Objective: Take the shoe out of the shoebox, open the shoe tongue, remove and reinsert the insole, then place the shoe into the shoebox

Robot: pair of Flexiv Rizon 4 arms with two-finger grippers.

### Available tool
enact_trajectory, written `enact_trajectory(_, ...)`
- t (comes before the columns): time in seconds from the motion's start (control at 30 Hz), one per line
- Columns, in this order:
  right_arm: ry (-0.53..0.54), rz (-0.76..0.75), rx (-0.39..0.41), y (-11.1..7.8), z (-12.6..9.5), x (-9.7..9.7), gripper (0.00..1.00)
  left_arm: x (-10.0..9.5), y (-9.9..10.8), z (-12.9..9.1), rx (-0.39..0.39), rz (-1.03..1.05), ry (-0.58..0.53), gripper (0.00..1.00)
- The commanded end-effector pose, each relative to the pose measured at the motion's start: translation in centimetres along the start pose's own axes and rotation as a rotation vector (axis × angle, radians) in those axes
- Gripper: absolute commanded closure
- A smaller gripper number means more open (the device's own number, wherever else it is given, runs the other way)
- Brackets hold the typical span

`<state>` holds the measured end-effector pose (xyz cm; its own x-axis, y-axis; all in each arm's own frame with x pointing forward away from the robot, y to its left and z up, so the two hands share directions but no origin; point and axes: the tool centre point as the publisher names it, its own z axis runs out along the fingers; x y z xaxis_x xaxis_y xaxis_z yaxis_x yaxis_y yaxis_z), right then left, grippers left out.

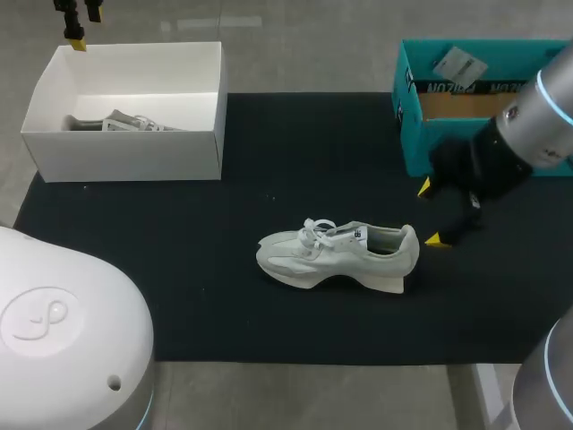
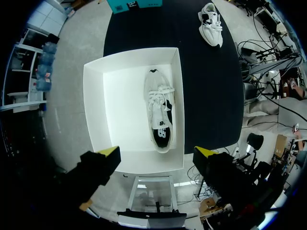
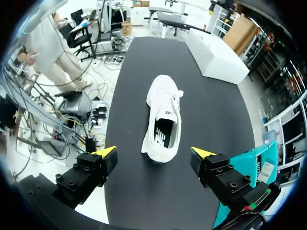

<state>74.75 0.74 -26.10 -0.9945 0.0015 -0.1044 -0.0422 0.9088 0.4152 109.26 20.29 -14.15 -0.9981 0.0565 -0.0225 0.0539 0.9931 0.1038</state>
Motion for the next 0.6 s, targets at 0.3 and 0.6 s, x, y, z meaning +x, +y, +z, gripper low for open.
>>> enact_trajectory(0.3, 0.045, -0.140, 0.042, 0.1, -0.1, -0.3, 0.00, 0.1, 0.0, 0.0, -0.001, 0.001, -0.001, 0.00)
enact_trajectory(0.6, -0.140, 0.081, -0.272, -3.0, 2.4, -1.4, 0.00, 0.1, 0.0, 0.0, -0.001, 0.001, -0.001, 0.00)
